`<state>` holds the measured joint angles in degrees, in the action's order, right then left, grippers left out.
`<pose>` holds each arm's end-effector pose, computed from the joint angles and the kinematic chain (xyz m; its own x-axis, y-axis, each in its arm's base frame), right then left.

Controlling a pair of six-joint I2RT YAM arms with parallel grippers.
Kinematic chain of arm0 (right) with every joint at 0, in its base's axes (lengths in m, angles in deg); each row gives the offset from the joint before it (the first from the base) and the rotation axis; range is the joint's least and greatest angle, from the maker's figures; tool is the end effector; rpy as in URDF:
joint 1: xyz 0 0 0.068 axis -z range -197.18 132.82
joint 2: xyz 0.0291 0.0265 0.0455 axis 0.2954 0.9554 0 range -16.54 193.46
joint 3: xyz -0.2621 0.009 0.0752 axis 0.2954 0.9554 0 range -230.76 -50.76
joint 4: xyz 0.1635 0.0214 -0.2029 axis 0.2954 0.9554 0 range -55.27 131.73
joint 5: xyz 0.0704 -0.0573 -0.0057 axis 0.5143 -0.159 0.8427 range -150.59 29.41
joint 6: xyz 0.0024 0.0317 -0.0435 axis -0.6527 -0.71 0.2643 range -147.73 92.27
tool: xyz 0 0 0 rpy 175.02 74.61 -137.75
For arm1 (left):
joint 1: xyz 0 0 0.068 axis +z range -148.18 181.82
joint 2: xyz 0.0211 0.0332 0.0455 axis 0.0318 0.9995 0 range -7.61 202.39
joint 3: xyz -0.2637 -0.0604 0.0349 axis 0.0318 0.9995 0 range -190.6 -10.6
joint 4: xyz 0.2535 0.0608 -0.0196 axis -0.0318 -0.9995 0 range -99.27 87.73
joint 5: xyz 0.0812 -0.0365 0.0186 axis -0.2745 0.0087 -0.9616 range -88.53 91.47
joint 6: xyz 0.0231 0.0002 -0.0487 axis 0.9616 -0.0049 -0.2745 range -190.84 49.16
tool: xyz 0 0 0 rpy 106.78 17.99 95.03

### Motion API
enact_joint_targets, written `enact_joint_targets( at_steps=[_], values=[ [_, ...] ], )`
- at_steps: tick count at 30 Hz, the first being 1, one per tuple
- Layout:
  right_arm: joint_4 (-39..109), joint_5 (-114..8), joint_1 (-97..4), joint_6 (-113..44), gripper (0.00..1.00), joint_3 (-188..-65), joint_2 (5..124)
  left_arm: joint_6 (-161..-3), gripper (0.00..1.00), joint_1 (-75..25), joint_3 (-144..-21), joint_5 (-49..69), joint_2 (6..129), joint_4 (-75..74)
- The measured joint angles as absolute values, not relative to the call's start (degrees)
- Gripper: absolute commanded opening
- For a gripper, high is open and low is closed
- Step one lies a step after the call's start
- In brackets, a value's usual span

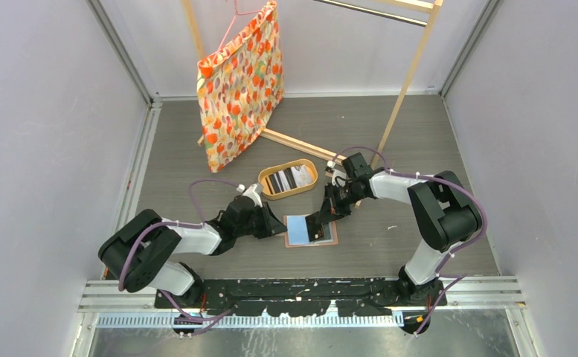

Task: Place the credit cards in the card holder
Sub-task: Insert the credit card into the card holder.

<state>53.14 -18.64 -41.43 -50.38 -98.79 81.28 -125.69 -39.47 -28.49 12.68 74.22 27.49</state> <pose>0.2613 0.1437 0.1334 -0.9861 -0.1300 -0.1036 -0.1647 0.6785 0.7159 0.1713 -0.1596 0.1198 -0.8711 -0.3024 -0.3870 0.0972 0.6663 -0.7393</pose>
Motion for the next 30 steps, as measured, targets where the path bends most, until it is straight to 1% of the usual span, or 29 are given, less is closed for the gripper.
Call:
enact_joint_targets(
  at_steps=[8, 16, 20, 22, 25, 30],
  values=[
    [53.3, -18.4, -41.4, -50.0, 0.01, -98.9, 81.4, -125.7, 0.13, -39.5, -28.5, 12.7, 74.2, 27.4],
    [53.4, -18.5, -41.4, -49.5, 0.01, -98.1, 80.5, -124.7, 0.23, -39.5, -28.3, 11.9, 70.1, 23.1],
    [53.4, -18.2, -41.4, -49.5, 0.01, -97.9, 80.5, -124.4, 0.30, -39.5, -28.1, 11.8, 65.3, 22.0],
    [53.4, -18.0, -41.4, -49.5, 0.01, -97.8, 80.5, -124.4, 0.32, -39.5, -28.1, 12.0, 63.0, 22.1],
    [53.4, -17.9, -41.4, -49.5, 0.01, -97.7, 80.5, -124.4, 0.30, -39.5, -28.1, 12.7, 61.8, 22.7],
    [53.4, -17.9, -41.5, -49.5, 0.01, -97.8, 80.5, -124.8, 0.21, -39.6, -28.1, 14.2, 64.9, 25.7]
  ],
)
